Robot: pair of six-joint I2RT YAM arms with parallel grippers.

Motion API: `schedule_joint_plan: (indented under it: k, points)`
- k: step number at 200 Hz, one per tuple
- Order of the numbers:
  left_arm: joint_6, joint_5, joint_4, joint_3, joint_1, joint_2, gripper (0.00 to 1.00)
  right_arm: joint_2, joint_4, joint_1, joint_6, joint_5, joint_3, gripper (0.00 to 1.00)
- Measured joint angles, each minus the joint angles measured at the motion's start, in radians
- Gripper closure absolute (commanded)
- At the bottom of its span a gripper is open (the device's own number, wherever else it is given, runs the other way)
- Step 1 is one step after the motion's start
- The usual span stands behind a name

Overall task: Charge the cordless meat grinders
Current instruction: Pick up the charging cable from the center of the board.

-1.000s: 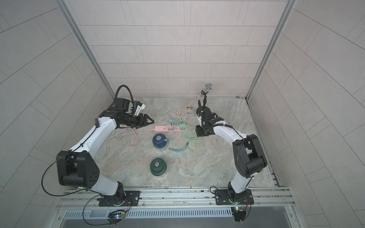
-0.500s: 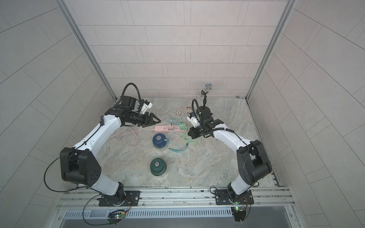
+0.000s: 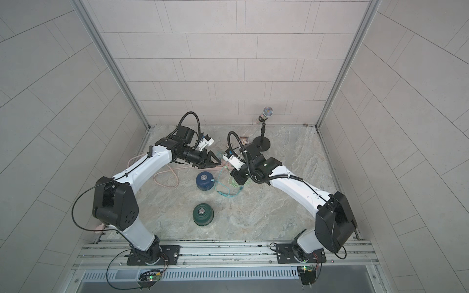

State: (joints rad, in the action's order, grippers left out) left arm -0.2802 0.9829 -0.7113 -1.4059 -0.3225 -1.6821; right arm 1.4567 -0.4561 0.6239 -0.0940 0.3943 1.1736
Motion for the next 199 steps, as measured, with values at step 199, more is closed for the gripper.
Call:
schedule_joint_plan:
  k: [199]
  points:
    - [0.006,0.045,-0.063,-0.034,-0.027,-0.046,0.76,0.103,-0.125,0.058,-0.143,-0.081,0.169,0.93]
